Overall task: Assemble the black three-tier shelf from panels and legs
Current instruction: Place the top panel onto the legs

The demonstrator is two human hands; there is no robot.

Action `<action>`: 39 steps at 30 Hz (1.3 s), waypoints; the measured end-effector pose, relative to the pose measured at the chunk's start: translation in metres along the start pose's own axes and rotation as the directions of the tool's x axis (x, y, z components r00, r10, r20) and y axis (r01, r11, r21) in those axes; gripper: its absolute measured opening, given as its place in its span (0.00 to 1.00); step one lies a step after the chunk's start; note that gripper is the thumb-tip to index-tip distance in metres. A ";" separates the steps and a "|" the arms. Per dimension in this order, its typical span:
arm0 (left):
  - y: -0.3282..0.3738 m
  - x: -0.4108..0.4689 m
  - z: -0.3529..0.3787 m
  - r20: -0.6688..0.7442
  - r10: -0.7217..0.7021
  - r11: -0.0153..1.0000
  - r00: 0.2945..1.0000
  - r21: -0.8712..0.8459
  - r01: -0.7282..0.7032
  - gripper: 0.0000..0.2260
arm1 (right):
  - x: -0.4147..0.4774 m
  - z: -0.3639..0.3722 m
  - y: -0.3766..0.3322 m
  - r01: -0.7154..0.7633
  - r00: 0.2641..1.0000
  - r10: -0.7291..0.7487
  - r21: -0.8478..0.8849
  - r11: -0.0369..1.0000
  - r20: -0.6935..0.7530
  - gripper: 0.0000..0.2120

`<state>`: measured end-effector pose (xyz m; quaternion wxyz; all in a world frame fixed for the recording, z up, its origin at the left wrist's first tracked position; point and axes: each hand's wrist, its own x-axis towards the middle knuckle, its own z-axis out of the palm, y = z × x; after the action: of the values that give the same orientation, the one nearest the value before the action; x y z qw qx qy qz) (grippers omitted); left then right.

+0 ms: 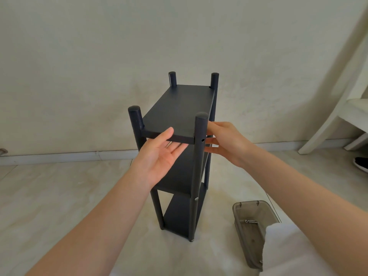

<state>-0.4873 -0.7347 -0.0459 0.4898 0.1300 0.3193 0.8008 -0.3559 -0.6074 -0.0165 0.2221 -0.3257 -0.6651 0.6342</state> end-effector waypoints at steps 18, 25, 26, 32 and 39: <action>-0.006 -0.005 0.011 -0.098 -0.008 1.000 0.995 -0.001 0.008 0.30 | 0.026 -0.065 0.123 -0.442 0.896 0.434 -0.286 0.850 -0.094 0.13; -0.007 -0.005 0.010 -0.132 -0.020 1.000 0.991 0.002 0.020 0.18 | 0.013 -0.049 0.257 -0.529 0.822 0.531 -0.626 0.573 -0.208 0.15; -0.008 -0.005 0.010 -0.135 -0.016 1.000 0.991 0.007 0.017 0.18 | 0.006 -0.050 0.274 -0.521 0.818 0.532 -0.677 0.520 -0.221 0.18; -0.008 -0.006 0.009 -0.138 0.002 1.000 0.990 -0.001 -0.002 0.17 | -0.019 -0.032 0.335 -0.511 0.822 0.490 -0.754 0.412 -0.290 0.24; -0.008 -0.007 0.007 -0.136 0.019 1.000 0.990 -0.001 -0.019 0.14 | -0.022 -0.024 0.351 -0.497 0.831 0.449 -0.800 0.335 -0.328 0.34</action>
<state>-0.4753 -0.7355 -0.0451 0.4595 0.0774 0.3497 0.8128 -0.2707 -0.6123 -0.3583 -0.1485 -0.5847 -0.7597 0.2428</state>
